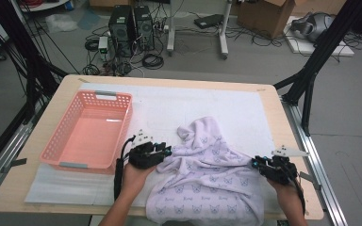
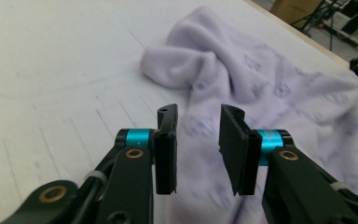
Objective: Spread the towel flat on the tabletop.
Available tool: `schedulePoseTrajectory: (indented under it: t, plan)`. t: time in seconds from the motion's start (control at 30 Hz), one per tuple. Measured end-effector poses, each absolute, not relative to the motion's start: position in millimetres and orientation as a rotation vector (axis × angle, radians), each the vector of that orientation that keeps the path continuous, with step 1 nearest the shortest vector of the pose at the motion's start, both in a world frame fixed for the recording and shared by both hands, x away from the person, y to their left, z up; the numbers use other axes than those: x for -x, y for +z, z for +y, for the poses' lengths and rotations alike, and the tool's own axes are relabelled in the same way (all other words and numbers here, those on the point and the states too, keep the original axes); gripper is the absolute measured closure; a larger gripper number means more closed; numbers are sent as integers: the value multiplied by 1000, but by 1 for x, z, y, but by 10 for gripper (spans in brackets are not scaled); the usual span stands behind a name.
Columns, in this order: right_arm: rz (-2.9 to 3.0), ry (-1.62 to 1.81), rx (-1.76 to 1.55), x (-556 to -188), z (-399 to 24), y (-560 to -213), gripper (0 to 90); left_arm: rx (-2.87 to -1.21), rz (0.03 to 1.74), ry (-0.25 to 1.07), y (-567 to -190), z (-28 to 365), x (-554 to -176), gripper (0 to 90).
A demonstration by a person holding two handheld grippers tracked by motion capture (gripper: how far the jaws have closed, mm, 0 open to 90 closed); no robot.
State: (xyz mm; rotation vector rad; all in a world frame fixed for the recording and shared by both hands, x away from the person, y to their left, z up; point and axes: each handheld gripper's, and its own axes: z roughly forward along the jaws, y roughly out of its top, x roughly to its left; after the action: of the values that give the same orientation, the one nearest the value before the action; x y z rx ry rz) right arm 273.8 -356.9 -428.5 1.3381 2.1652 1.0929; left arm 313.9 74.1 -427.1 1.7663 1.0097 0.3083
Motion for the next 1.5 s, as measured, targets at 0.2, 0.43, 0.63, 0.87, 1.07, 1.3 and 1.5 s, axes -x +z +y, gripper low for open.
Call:
schedulePoseTrajectory:
  t: [0.2,0.43,0.63,0.87,1.07,1.3,1.5]
  plan:
    - [2207,1105,-1308,-304,-342,-425,723,-1835,1048,276,-433,54,-342,576]
    - [2302,1079,-1283,-323,-327,-429,681,-1982,1001,251,-447,27,-351,605]
    - [2416,984,-1185,-339,-301,-437,620,-2058,972,271,-443,30,-343,870]
    - [2406,879,-1057,-330,-293,-435,862,-1979,1026,309,-432,62,-323,873]
    - [2253,833,-1215,-317,-336,-431,864,-1982,1040,274,-440,74,-312,873]
    - [2247,844,-1202,-288,-358,-428,863,-1935,1031,261,-438,73,-311,718]
    - [2189,928,-1271,-280,-371,-428,786,-1884,1123,353,-437,73,-338,657]
